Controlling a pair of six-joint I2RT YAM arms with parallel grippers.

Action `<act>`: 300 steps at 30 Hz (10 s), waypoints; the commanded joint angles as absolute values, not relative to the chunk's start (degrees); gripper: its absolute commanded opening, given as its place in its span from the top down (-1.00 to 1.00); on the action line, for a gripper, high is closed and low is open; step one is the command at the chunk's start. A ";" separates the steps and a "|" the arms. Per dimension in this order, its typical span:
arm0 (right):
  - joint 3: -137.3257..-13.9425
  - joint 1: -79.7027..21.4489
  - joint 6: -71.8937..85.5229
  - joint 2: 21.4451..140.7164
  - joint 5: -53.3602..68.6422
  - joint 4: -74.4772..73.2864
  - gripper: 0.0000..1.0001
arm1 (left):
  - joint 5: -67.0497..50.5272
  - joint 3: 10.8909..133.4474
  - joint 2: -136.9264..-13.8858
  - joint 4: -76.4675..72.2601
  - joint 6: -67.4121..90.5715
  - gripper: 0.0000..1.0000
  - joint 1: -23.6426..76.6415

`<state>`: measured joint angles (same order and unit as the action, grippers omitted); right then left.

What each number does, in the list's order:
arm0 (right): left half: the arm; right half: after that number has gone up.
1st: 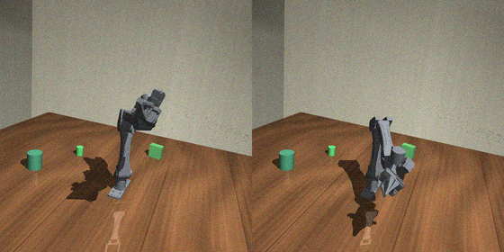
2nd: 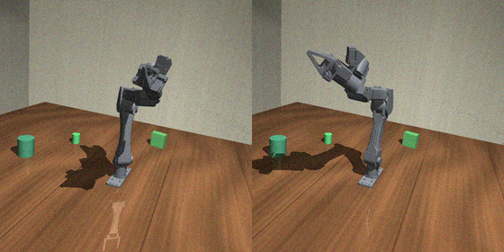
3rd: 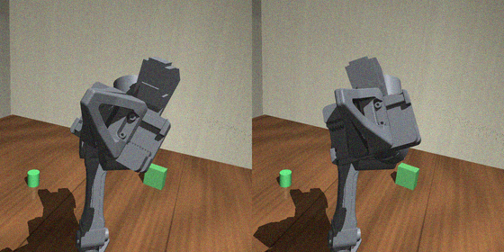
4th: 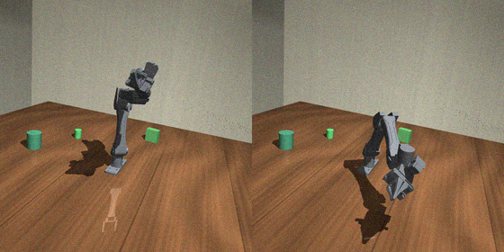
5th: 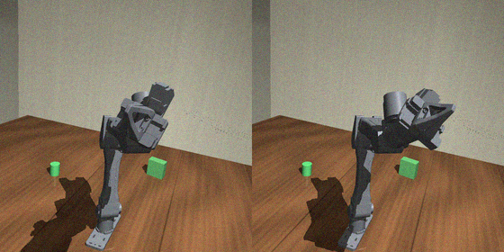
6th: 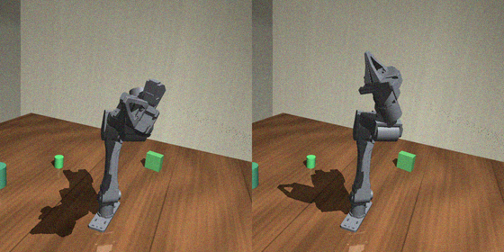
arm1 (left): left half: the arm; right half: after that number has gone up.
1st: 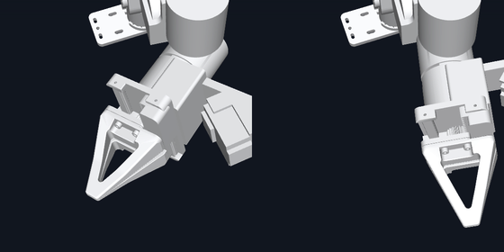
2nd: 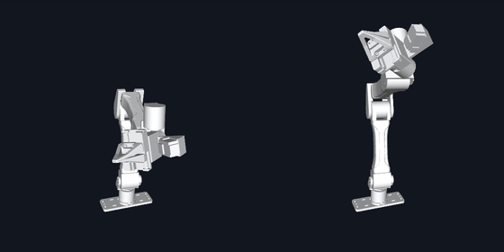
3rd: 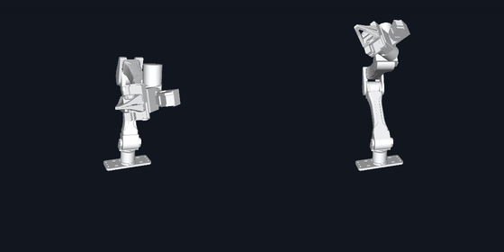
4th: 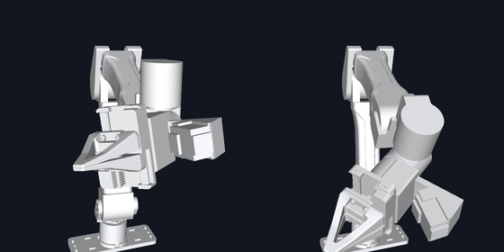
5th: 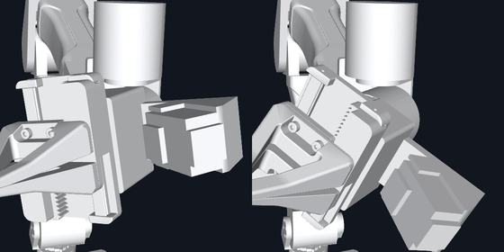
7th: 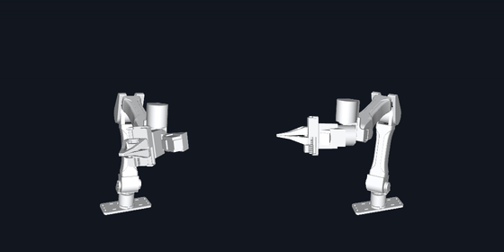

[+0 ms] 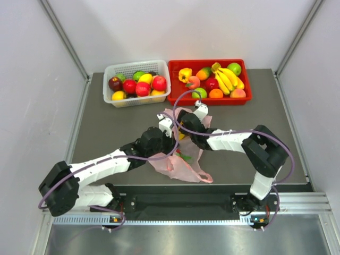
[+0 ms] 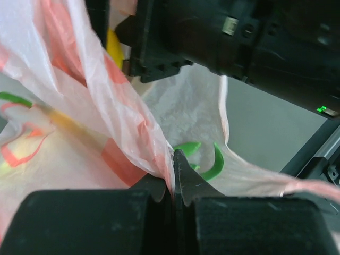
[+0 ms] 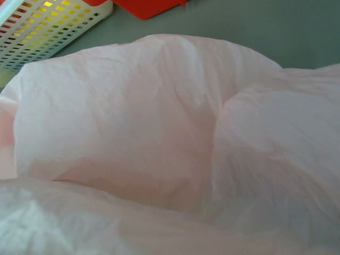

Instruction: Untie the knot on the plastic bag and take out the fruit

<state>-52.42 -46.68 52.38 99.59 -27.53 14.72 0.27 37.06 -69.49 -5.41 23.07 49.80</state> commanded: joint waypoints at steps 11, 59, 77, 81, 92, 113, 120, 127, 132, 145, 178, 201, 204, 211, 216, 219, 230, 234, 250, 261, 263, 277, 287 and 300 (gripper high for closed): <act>-53.35 -44.56 46.15 101.34 -22.68 9.15 0.06 | -0.53 34.19 -64.95 -6.42 23.38 1.00 50.19; -49.75 -37.53 32.18 93.37 -9.23 3.08 0.84 | 0.79 36.47 -66.09 -5.01 23.29 1.00 50.19; -52.30 -34.54 8.35 78.05 23.37 -27.95 1.00 | 11.60 41.57 -64.16 -1.76 19.87 1.00 50.19; -51.24 -35.07 7.56 73.23 27.50 -28.13 1.00 | 12.74 42.63 -64.77 -0.70 19.42 1.00 50.27; -47.81 -34.72 9.40 48.35 39.21 -17.33 1.00 | 11.52 39.82 -64.69 -2.11 20.65 1.00 50.10; -84.32 -10.11 23.82 93.66 -10.99 -4.64 1.00 | 5.63 37.18 -66.44 -6.06 22.59 1.00 50.27; -102.29 -8.61 22.15 113.96 -13.88 -9.93 0.95 | 4.40 38.05 -66.80 -6.15 21.71 1.00 50.10; -116.79 -8.26 18.81 125.41 -15.47 -16.60 0.18 | 4.74 38.67 -66.45 -5.54 21.45 1.00 50.18; -123.48 -8.17 16.26 126.66 -15.47 -19.42 -0.99 | 5.89 38.67 -65.92 -5.01 21.18 1.00 50.10; -80.54 -12.73 16.88 80.54 3.95 -13.28 -0.94 | -1.91 41.57 -63.55 -2.47 18.28 1.00 50.10; -37.18 -72.51 23.47 60.90 -13.97 -5.19 -0.40 | 2.37 19.34 -50.36 -3.68 37.52 1.00 58.27; -41.65 -73.48 20.13 80.85 -19.60 1.23 -0.48 | 13.62 14.15 -42.54 1.41 41.75 1.00 60.47; -42.36 -73.48 20.21 83.49 -18.55 0.88 -0.30 | 13.97 14.41 -42.54 0.97 41.40 1.00 60.47; -42.62 -73.56 21.88 85.52 -21.08 -1.30 -0.05 | 13.01 14.50 -43.85 -2.28 40.87 1.00 60.47; -41.58 -73.74 23.64 78.51 -25.66 -8.34 -0.43 | 11.69 14.94 -45.17 -3.25 40.52 1.00 60.47; -39.47 -74.35 23.29 70.16 -23.21 -9.75 -0.56 | 11.51 14.94 -46.14 -4.21 40.43 1.00 60.47; -39.02 -77.34 21.01 63.10 -12.04 -11.96 -0.30 | 10.99 17.14 -50.45 -7.29 39.29 1.00 60.47; -38.94 -77.61 21.36 68.10 -9.67 -8.63 -0.10 | 11.42 17.84 -50.36 -7.12 38.67 1.00 60.47; -43.41 -74.88 21.45 82.00 -17.67 -3.60 0.24 | 9.84 15.73 -48.08 -5.89 39.90 1.00 60.47; -43.24 -74.88 20.22 77.08 -17.84 -7.20 0.05 | 9.67 15.91 -48.87 -6.06 39.82 1.00 60.64; -43.50 -74.88 19.95 77.34 -18.63 -7.91 0.02 | 9.58 16.08 -48.87 -6.06 39.64 1.00 60.64; -42.10 -69.96 17.23 83.93 -15.13 -0.71 0.18 | 9.49 16.17 -48.43 -5.71 39.73 1.00 60.56; -42.54 -69.87 17.67 87.54 -9.41 2.29 0.72 | 10.98 16.52 -46.23 -4.22 38.94 1.00 60.64; -37.62 -69.79 18.37 73.33 -8.97 -8.15 1.00 | 16.61 19.77 -45.88 -0.71 36.39 1.00 60.64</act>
